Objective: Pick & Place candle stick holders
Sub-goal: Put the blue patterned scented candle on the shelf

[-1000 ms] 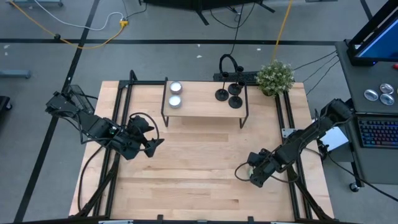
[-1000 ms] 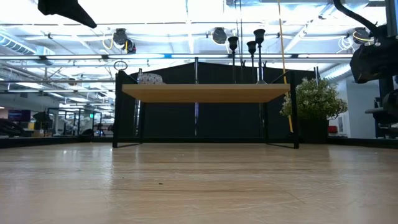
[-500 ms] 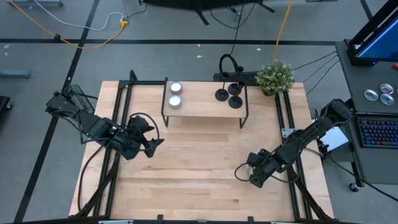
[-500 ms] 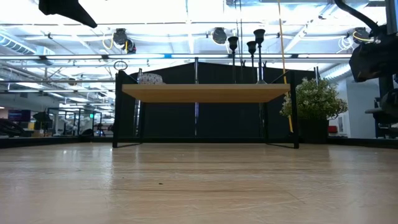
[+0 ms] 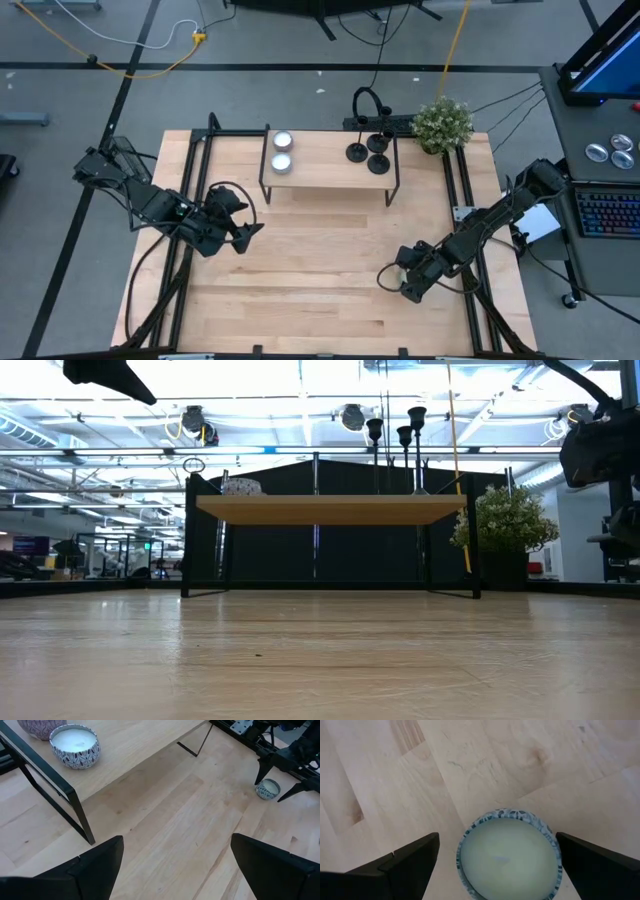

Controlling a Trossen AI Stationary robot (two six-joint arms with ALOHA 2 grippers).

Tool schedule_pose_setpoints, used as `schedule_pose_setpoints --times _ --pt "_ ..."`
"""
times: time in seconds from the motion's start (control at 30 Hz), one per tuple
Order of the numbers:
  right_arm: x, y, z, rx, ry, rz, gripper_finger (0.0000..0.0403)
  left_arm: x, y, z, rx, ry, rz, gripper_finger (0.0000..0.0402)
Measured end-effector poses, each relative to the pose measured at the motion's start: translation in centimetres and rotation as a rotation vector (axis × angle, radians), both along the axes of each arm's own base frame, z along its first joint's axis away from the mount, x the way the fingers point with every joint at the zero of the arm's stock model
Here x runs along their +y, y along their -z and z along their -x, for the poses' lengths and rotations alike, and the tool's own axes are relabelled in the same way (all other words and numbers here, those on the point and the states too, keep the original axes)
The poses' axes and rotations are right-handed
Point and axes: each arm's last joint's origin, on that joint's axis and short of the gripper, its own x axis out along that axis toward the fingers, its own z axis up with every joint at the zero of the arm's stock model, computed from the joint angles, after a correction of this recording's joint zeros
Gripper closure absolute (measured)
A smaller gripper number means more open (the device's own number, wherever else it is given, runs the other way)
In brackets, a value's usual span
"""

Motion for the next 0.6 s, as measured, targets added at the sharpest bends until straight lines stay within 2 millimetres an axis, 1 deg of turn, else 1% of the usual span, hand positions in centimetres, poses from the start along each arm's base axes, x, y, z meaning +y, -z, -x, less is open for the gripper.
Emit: schedule_pose_setpoints --times 0.3,0.6 --pt "0.11 -0.07 -0.13 -0.015 -0.002 -0.011 0.0012 0.01 0.0 0.0 0.0 0.0 0.0 0.0021" --pt "0.17 -0.09 -0.13 -0.021 -0.021 -0.008 0.0012 0.01 0.0 0.0 0.0 0.0 0.0 0.0027"
